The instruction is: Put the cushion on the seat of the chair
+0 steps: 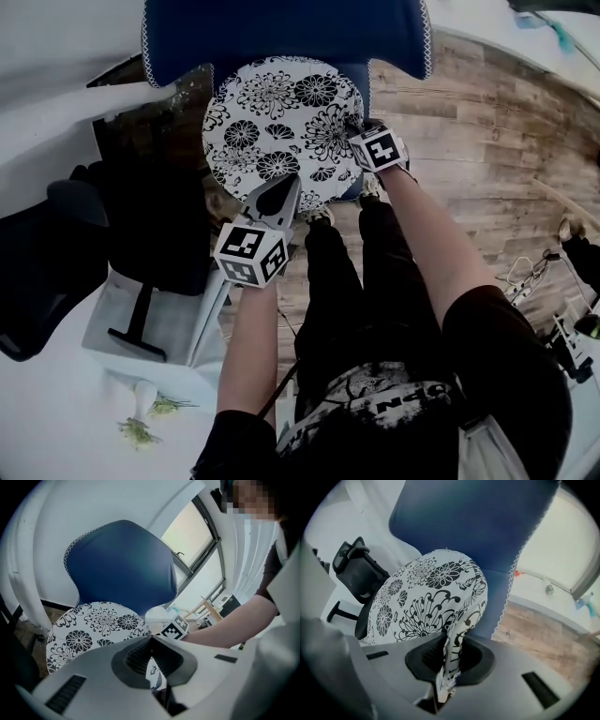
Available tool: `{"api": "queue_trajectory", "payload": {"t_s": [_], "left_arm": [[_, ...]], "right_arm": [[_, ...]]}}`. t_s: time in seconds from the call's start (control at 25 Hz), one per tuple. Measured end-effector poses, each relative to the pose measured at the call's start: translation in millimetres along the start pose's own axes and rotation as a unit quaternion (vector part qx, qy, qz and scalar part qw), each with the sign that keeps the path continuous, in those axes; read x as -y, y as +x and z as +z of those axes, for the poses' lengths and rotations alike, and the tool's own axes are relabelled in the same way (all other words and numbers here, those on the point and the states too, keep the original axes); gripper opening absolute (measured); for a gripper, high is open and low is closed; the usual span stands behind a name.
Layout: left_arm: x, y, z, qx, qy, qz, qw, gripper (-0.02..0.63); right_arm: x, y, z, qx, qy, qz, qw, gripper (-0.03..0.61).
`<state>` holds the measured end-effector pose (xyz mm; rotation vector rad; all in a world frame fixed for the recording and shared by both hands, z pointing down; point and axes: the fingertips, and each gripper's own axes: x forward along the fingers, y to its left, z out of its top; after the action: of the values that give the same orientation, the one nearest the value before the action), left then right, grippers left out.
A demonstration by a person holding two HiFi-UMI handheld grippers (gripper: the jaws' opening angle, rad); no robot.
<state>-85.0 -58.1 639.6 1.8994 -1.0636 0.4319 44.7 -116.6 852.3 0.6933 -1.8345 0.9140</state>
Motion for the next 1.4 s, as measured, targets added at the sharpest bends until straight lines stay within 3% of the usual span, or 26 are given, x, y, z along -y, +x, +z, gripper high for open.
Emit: {"api": "queue_trajectory", "payload": {"t_s": [0.16,0.48,0.72,1.12,1.24,1.4], "left_arm": [[3.5,-0.7,-0.6,0.008,0.010,0.006,0.9999,0.014],[26.6,-4.8,16.0,0.022,0.025,0.013,0.9994,0.014],[43.2,-8.3,22.3,0.026,0.039,0.015,0.9988,0.014],[78.2,-17.4,48.0,0.041,0.071,0.014,0.9966,0.014],[86.6,-27.8,63.9,0.053,0.084,0.014,0.9950,0.014],[92.7,-47.1,90.3,0.073,0.102,0.015,0.9920,0.014]], "right_arm": [[-3.7,-0.7,3.4,0.016,0.015,0.015,1.000,0.042],[16.9,-26.2,-12.3,0.011,0.031,-0.014,0.999,0.227],[20.0,-44.4,-3.8,0.022,0.026,-0.007,0.999,0.244],[-13.8,-102.7,31.3,0.076,-0.030,0.044,0.996,0.240],[-26.6,-133.2,49.5,0.114,-0.037,0.061,0.991,0.114],[-46.7,-178.6,81.4,0.160,-0.051,0.080,0.983,0.031]]}}
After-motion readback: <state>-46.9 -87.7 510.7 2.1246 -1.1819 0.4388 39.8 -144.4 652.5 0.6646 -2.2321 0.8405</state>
